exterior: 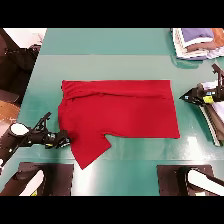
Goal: Fold the shirts.
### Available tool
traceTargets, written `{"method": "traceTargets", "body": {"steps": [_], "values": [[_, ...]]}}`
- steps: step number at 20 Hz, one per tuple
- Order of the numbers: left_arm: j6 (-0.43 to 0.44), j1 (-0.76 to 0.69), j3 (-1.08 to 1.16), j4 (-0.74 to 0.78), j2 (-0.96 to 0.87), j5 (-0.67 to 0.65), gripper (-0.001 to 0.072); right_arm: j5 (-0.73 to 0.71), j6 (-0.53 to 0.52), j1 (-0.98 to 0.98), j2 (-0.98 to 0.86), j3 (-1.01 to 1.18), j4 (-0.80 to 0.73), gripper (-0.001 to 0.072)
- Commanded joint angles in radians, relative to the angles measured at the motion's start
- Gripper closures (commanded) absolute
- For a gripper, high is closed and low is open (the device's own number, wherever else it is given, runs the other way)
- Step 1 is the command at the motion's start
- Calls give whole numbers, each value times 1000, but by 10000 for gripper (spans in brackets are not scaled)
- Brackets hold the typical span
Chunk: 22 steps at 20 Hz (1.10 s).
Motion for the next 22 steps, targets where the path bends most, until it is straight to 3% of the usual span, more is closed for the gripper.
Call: {"method": "traceTargets", "body": {"steps": [1, 6, 15, 18, 21, 22], "values": [[65, 0, -4, -83, 2, -14, 683, 80, -2, -34, 2, -13, -31, 309], [131, 0, -4, -104, 2, -60, 683, 115, -2, -177, 27, -228, -182, 303], [136, 0, -4, -104, 2, -37, 683, 77, -11, -255, -61, -410, -174, 312], [136, 0, -4, -104, 2, -22, 684, 78, -11, -241, -35, -410, -168, 408], [136, 0, -4, -104, 2, -3, 685, 57, -13, -182, 1, -410, -169, 413], [136, 0, -4, -104, 2, 0, 685, 55, -13, -152, 6, -410, -179, 540]]}}
